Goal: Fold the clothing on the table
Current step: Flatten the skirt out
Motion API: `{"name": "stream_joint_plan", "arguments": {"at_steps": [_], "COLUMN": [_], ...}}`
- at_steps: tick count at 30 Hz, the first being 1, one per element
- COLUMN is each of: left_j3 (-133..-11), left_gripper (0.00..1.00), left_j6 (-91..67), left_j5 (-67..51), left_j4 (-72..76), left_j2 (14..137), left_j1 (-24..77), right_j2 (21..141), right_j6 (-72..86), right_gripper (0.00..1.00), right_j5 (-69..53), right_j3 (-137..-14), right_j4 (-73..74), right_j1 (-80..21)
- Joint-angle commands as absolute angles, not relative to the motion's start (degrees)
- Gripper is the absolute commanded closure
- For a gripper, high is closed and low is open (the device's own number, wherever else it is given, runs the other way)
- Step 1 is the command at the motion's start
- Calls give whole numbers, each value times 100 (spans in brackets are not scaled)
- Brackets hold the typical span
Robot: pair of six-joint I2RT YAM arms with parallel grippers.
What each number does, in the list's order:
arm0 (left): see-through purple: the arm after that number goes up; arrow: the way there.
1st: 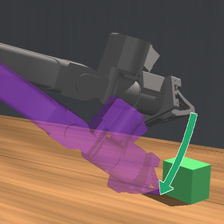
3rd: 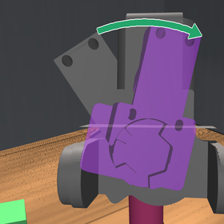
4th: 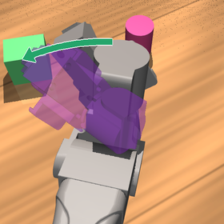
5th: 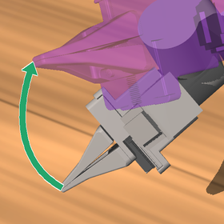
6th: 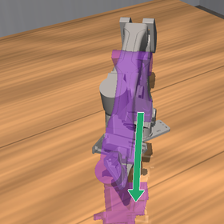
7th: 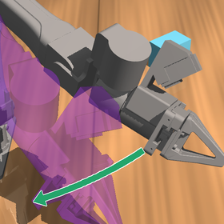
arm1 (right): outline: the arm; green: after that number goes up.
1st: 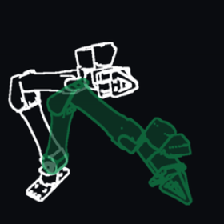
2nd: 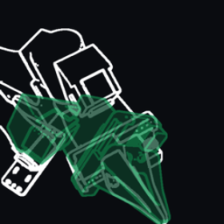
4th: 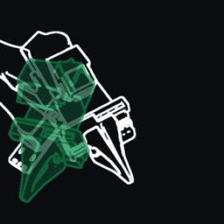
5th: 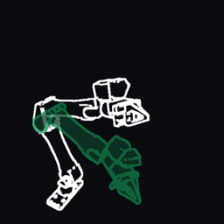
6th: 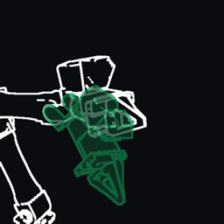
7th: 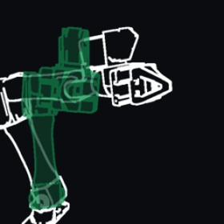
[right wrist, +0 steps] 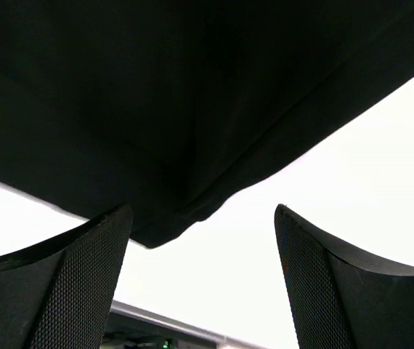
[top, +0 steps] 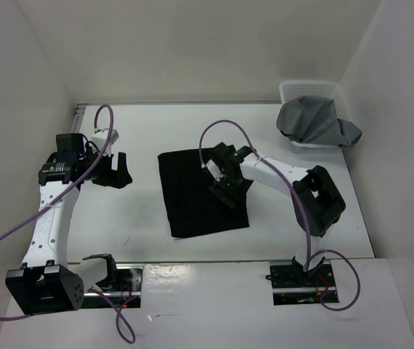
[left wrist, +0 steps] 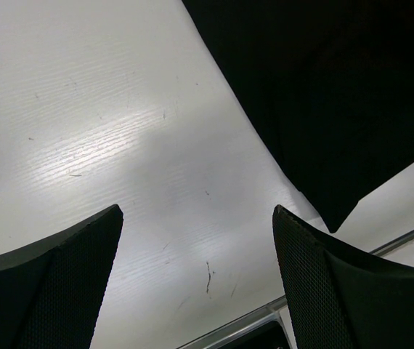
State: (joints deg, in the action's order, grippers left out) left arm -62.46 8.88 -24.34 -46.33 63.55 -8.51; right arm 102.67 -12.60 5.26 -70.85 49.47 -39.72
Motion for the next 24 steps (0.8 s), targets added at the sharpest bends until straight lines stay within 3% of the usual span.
{"name": "stream_joint_plan", "arguments": {"at_steps": [1, 4, 10, 11, 16, 24], "left_j3": [-6293, -6354, -6775, -6863, -7119, -7523], "left_gripper": [10, 13, 23, 30, 42, 45], "left_j6": [1011, 1011, 905, 810, 204, -431], "left_j5": [-2593, -2593, -3084, -3268, -3542, -4236], "left_j4": [-4614, -4483, -4219, -4219, -3394, -2628], "left_j2": [6337, 6459, 7381, 7644, 8400, 10377], "left_j1": [-888, -835, -782, -782, -782, -502], "right_j2": [9791, 9721, 9791, 9739, 9256, 9368], "right_j6": [-1468, -1547, -1485, -1433, -1372, -1134], "right_gripper": [17, 19, 27, 29, 32, 32], "right_j5": [-393, -1168, -1161, -1160, -758, -466], "right_j3": [-8233, -8858, -9272, -9342, -8878, -8612], "right_j4": [5299, 5361, 5080, 5080, 4923, 4430], "right_j1": [-3578, -3069, -2487, -2487, -2487, -2171]}}
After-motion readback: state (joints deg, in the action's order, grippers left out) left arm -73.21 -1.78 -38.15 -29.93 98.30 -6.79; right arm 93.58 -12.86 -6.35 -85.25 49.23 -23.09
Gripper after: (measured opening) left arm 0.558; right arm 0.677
